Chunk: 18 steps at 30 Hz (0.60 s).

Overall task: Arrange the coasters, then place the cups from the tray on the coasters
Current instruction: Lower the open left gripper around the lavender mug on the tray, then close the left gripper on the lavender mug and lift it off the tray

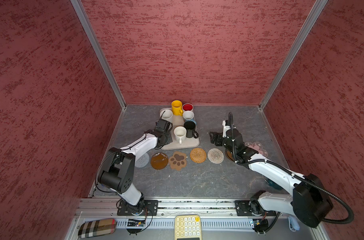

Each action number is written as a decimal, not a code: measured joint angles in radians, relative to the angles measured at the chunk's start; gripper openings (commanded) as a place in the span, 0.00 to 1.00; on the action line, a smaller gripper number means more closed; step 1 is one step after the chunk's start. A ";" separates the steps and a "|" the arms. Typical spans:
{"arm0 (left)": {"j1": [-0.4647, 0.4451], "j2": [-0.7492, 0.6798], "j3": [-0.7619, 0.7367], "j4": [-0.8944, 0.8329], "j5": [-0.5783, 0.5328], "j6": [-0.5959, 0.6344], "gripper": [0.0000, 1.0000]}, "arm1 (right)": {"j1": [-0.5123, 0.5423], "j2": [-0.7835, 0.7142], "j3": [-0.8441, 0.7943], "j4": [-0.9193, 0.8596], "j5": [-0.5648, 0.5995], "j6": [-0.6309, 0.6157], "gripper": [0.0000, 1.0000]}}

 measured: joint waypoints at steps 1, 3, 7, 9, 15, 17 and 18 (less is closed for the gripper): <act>0.000 0.000 0.000 0.000 0.002 0.003 0.08 | 0.000 0.000 0.000 0.000 0.000 0.000 0.85; 0.000 0.000 0.000 -0.001 0.003 0.011 0.06 | 0.000 0.002 0.001 0.000 0.000 0.000 0.85; 0.000 -0.003 0.000 -0.005 0.005 0.024 0.00 | 0.000 0.004 0.004 0.000 -0.001 0.000 0.85; 0.000 -0.011 0.000 -0.016 0.007 0.029 0.00 | 0.000 0.004 0.004 0.000 -0.001 0.000 0.85; 0.000 -0.053 -0.012 -0.056 0.010 0.053 0.00 | 0.000 0.004 0.004 0.000 -0.003 0.001 0.85; 0.000 -0.078 -0.023 -0.068 0.010 0.061 0.00 | 0.000 0.004 0.004 0.000 -0.009 0.004 0.85; 0.000 -0.097 -0.031 -0.072 0.010 0.065 0.00 | 0.000 0.004 0.004 -0.001 -0.015 0.004 0.86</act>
